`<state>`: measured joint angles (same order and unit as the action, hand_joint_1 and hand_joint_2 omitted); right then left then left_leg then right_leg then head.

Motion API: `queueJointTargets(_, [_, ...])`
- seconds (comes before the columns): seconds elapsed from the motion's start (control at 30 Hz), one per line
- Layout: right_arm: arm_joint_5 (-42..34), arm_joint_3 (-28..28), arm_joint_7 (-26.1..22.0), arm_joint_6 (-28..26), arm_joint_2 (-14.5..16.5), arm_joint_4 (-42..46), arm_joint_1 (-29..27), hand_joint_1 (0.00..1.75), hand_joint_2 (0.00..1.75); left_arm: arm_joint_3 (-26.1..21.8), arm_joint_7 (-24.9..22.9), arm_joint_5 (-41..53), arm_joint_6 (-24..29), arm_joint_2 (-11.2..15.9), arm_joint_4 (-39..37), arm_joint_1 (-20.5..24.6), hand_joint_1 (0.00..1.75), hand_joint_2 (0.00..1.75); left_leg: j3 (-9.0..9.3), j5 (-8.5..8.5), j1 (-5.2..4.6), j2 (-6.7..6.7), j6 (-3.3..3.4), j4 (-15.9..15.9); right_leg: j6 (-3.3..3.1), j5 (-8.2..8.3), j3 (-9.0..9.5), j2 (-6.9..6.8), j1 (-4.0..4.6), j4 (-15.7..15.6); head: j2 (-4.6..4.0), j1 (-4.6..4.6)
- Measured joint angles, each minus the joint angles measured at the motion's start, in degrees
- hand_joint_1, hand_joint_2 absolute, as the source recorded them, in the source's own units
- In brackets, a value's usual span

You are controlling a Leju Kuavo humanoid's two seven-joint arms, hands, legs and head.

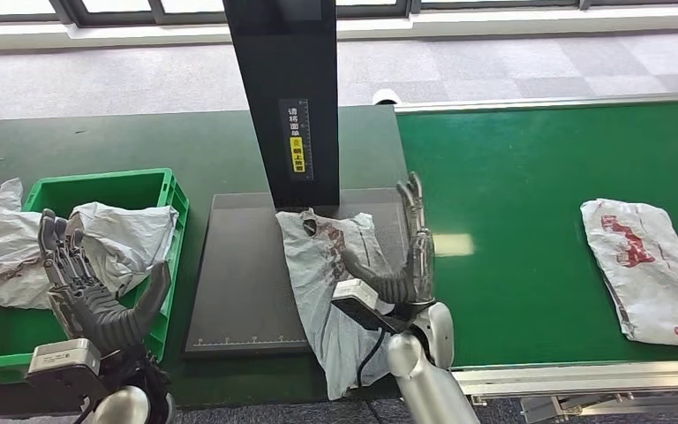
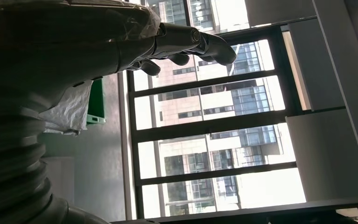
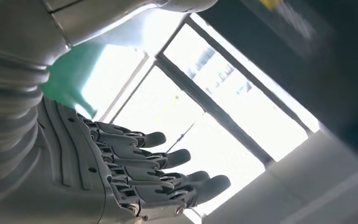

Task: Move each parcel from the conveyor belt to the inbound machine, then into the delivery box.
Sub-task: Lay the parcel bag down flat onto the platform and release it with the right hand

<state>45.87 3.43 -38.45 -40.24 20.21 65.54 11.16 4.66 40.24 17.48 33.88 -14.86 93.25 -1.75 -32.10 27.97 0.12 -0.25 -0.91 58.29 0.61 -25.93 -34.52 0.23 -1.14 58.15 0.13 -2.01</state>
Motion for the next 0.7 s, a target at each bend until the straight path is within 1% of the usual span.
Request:
queueJointTargets(0.1, [-2.7,-0.3,-1.5,0.0,-0.2,8.2,-1.6,0.00,1.75,0.0,0.0,0.1,0.0,0.0,-0.3,0.0,0.00,1.75,0.03,0.02,0.00,0.08,-0.02,0.0,0.00,0.00,0.00,0.04,0.00,0.0,0.00,0.01])
queueJointTargets(0.23, [-3.1,-0.4,-1.6,0.0,-0.5,14.3,-2.8,0.00,1.75,0.0,0.0,0.1,0.0,-0.2,-0.4,0.0,0.00,1.75,0.06,0.04,0.01,0.13,-0.03,0.0,0.00,0.00,0.00,0.07,0.01,0.0,0.00,0.00])
queueJointTargets(0.43, [-3.1,-0.5,-1.6,0.0,-0.7,18.2,-3.8,0.00,1.75,0.0,0.0,0.2,0.0,-0.4,-0.4,0.0,0.00,1.75,0.08,0.03,0.01,0.13,-0.04,0.0,-0.01,0.00,0.02,0.07,0.02,0.0,0.00,0.00])
queueJointTargets(0.7, [-3.2,-0.5,-1.6,0.1,-0.8,20.0,-4.3,0.00,1.75,0.0,0.0,0.2,0.0,-0.5,-0.4,0.0,0.00,1.75,0.08,0.03,0.01,0.13,-0.04,0.0,-0.01,0.00,0.02,0.07,0.01,0.0,0.00,0.00])
